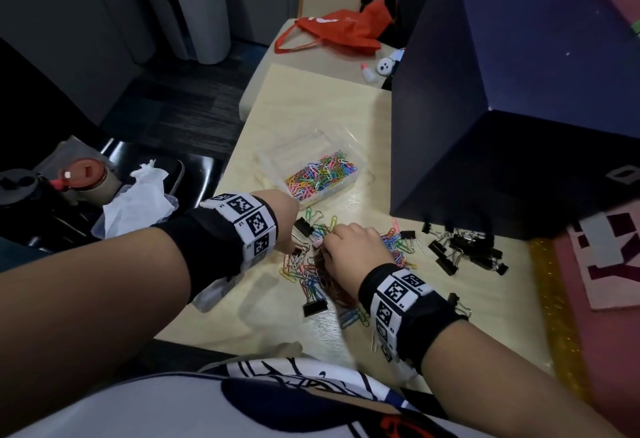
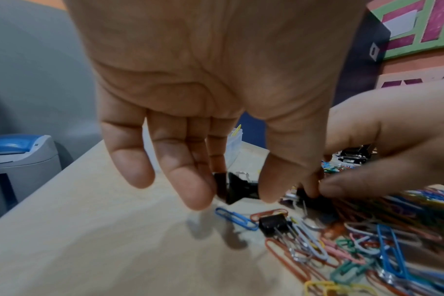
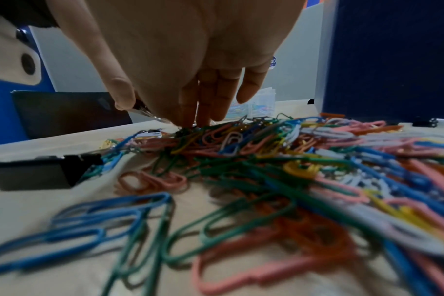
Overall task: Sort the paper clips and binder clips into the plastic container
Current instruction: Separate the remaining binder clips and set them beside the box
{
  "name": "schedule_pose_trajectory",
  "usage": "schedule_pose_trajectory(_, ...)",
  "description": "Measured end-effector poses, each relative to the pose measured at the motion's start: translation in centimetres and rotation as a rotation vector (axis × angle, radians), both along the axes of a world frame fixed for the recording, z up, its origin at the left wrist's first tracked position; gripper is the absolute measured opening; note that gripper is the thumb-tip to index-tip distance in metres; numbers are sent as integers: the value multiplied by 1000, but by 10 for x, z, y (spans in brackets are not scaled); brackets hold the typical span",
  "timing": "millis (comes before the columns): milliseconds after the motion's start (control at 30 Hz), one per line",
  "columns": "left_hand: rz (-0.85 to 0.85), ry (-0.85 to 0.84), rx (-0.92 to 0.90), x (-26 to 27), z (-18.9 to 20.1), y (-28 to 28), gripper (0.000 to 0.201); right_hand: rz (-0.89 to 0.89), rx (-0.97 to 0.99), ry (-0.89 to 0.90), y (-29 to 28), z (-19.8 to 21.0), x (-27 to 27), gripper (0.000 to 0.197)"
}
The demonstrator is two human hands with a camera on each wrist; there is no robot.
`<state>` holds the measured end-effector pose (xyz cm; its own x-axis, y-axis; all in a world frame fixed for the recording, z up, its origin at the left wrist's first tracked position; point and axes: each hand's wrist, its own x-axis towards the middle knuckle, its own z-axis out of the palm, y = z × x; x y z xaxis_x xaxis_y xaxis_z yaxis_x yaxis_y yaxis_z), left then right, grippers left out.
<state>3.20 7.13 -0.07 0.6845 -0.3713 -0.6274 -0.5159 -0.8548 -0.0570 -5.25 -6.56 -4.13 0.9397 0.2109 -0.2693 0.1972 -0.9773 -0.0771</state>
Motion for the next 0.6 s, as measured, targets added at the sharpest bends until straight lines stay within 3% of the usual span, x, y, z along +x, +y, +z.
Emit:
schedule_pose_trajectory(200,2,-16,-1,0,2,-12,42,25,29,23,-5,3,-4,35)
schedule_pose_trajectory(600,24,-59,12,2,0,-11,43,49,-37,-16,-10,6,-2,31)
